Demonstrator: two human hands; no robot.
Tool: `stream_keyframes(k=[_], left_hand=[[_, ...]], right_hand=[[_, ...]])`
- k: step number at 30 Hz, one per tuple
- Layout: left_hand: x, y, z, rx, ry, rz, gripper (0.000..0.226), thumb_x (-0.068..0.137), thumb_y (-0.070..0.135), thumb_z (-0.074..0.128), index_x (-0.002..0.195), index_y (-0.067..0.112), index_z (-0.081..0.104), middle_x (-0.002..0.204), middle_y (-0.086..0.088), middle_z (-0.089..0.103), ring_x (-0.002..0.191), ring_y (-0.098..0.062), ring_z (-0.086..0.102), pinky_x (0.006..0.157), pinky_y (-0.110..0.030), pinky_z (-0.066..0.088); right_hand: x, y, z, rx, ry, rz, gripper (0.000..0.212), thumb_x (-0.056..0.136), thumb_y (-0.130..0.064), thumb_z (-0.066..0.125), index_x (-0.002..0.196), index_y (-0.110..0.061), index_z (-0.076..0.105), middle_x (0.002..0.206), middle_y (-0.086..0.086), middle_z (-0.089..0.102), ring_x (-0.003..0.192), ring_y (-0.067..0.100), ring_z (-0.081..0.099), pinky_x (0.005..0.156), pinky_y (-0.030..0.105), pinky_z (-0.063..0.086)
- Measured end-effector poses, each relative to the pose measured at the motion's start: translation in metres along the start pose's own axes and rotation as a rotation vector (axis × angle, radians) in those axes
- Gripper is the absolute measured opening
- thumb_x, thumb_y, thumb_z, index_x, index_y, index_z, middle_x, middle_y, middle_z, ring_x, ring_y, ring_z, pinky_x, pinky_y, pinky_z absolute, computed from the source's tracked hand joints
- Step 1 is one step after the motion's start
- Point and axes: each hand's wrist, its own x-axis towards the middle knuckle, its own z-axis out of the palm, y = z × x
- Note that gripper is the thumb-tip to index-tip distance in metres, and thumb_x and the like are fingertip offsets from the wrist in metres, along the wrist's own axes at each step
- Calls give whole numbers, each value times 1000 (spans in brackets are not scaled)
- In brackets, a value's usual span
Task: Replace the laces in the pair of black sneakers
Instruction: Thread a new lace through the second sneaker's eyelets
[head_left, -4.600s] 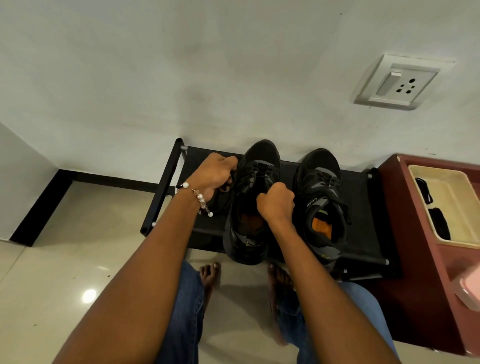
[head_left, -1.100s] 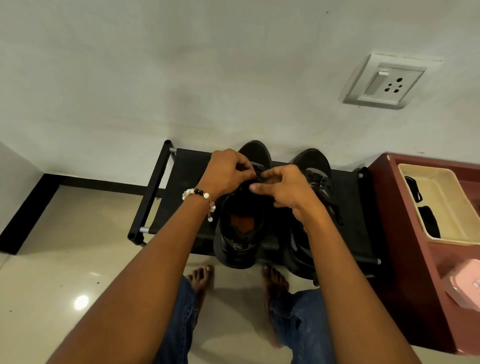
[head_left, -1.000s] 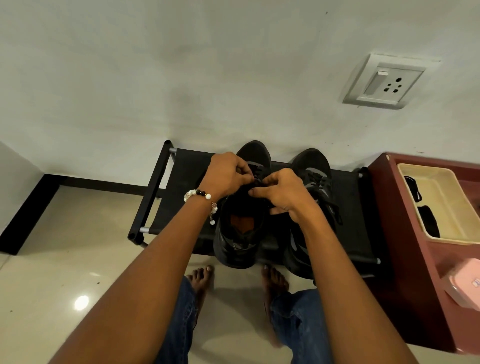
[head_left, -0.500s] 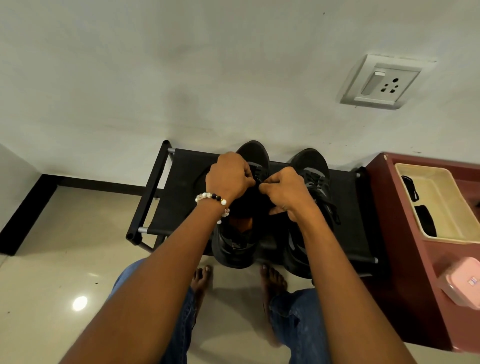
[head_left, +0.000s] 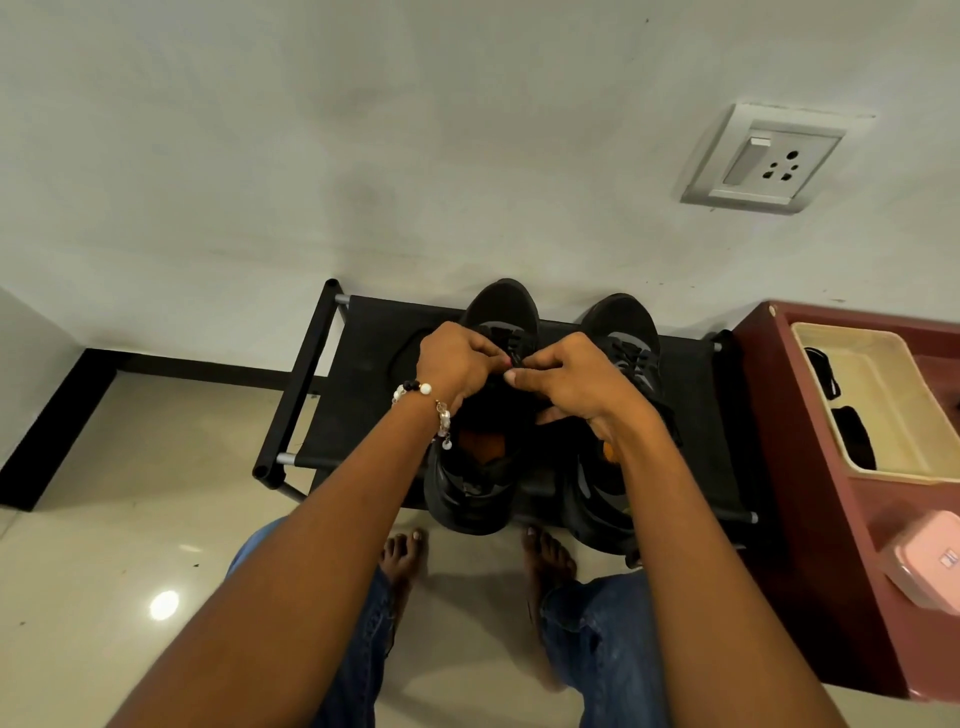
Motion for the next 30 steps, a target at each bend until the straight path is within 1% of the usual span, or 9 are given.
stream_keyframes(k=[5, 9, 14, 16, 19, 22, 25, 28, 30], left_hand=[[3, -2, 5, -28, 33, -43, 8, 78, 13, 79, 86, 14, 76, 95, -3, 73, 93, -12, 64, 84, -24, 49], [1, -2, 3, -14, 32, -4, 11, 80, 17, 77, 90, 13, 77, 94, -2, 73, 86, -7, 61, 79, -20, 45], [-8, 0, -18, -8, -86, 91, 26, 76, 19, 80, 102, 15, 75, 98, 0, 71, 89, -6, 62, 87, -23, 50], [-10, -3, -30, 52, -102, 103, 43, 69, 22, 86, 109, 19, 69, 105, 0, 65, 99, -12, 61, 93, -30, 51], [-7, -13, -42, 355, -184, 48, 90, 59, 41, 89, 136, 26, 45, 134, -7, 47, 128, -30, 44, 106, -47, 42], [-9, -18, -40, 571, -313, -44, 121, 62, 55, 83, 154, 25, 9, 153, -17, 22, 141, -40, 23, 113, -53, 29], [-9, -20, -35, 632, -317, -93, 131, 66, 59, 78, 154, 17, -9, 157, -23, 7, 144, -44, 14, 114, -52, 24], [-3, -23, -33, 585, -339, -141, 132, 62, 63, 78, 154, 11, 0, 156, -22, 15, 141, -41, 23, 114, -51, 30], [-1, -26, -34, 542, -355, -166, 132, 59, 64, 79, 153, 7, 6, 155, -20, 23, 140, -37, 29, 112, -49, 34]], right_hand=[[8, 9, 3, 237, 135, 52, 27, 94, -23, 64, 88, 3, 73, 96, 20, 72, 91, 29, 71, 77, 47, 60], [16, 10, 17, 231, 342, 70, 12, 83, -19, 76, 71, -15, 75, 80, 8, 74, 82, 25, 71, 75, 45, 61], [16, 2, 15, 381, 457, 140, 16, 85, -13, 68, 76, 1, 70, 73, 13, 69, 72, 27, 68, 75, 45, 58], [12, -2, 6, 561, 478, 127, 17, 91, -9, 59, 77, -5, 66, 75, 9, 67, 76, 22, 66, 79, 41, 57], [1, -7, -13, 1126, 416, 3, 24, 100, -11, 43, 83, -7, 59, 81, 12, 68, 84, 27, 70, 83, 39, 56], [-5, -6, -23, 1490, 442, -233, 24, 102, -13, 42, 82, -10, 55, 64, 6, 56, 60, 22, 56, 64, 33, 52], [-4, -7, -21, 955, 576, -406, 12, 98, -11, 53, 89, -13, 60, 65, 1, 53, 55, 12, 44, 49, 25, 39], [7, 5, -14, -155, 452, -416, 16, 91, -22, 67, 105, -14, 68, 87, 5, 64, 75, 12, 57, 70, 24, 49], [15, 13, -6, -678, 287, -324, 24, 90, -25, 68, 110, -13, 71, 100, 9, 64, 95, 22, 60, 86, 31, 49]])
